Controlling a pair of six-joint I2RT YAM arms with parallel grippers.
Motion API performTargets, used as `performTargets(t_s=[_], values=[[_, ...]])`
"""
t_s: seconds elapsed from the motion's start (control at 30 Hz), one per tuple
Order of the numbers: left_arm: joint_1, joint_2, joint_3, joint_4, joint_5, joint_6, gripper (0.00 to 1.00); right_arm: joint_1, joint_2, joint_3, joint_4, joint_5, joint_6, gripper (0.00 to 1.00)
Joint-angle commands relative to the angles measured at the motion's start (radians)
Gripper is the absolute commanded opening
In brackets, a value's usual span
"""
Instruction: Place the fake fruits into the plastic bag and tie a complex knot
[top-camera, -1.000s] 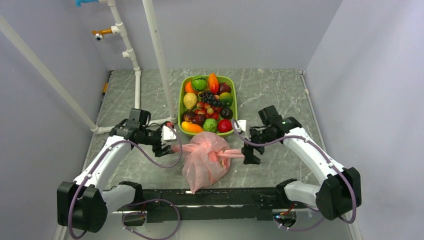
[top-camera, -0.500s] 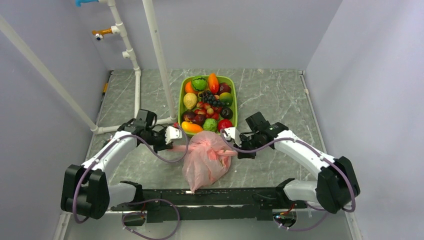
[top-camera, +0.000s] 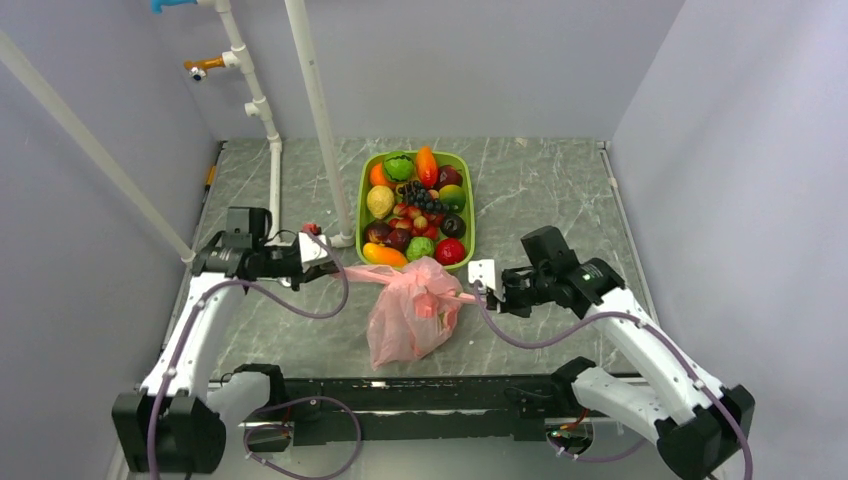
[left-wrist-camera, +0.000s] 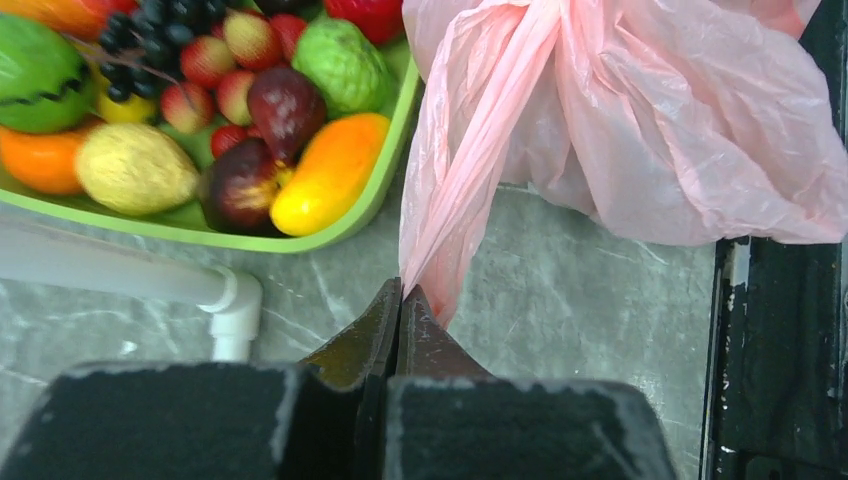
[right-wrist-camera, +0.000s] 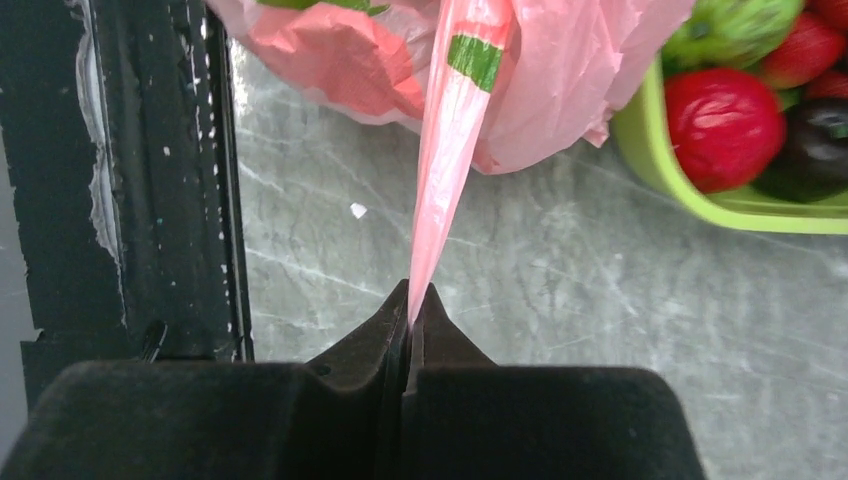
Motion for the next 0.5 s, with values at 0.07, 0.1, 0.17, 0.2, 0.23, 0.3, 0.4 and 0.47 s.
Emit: performTargets(t_s=[0.07,0.1,0.17,0.2,0.23,0.3,0.4,0.47], values=[[0.073,0.2,-0.055,0.174,-0.31,0.153,0.0,-0.038,0.119,-0.124,-0.178,0.199,-0.079,0.0],[0.074,0.227,-0.065,0.193,-0.324,0.168,0.0,-0.038,0.14,-0.132,-0.161,0.19,-0.084,0.0],[0.072,0.254,-0.078,0.222,-0.323,0.174,0.0,-0.04,0.2,-0.142,-0.122,0.158,-0.085,0.0],[0.067,0.261,-0.075,0.215,-0.313,0.172,0.0,-0.039,0.226,-0.145,-0.097,0.151,-0.078,0.0],[0.061,0.262,-0.071,0.2,-0.302,0.168,0.0,-0.039,0.246,-0.144,-0.074,0.141,-0.071,0.0],[0.047,0.238,-0.082,0.176,-0.285,0.17,0.0,-0.041,0.27,-0.145,-0.014,0.132,-0.051,0.0],[0.035,0.166,-0.114,0.159,-0.272,0.154,0.0,-0.047,0.267,-0.148,0.057,0.137,-0.008,0.0],[0.036,0.123,-0.127,0.141,-0.262,0.125,0.0,-0.052,0.256,-0.15,0.097,0.16,0.025,0.0]])
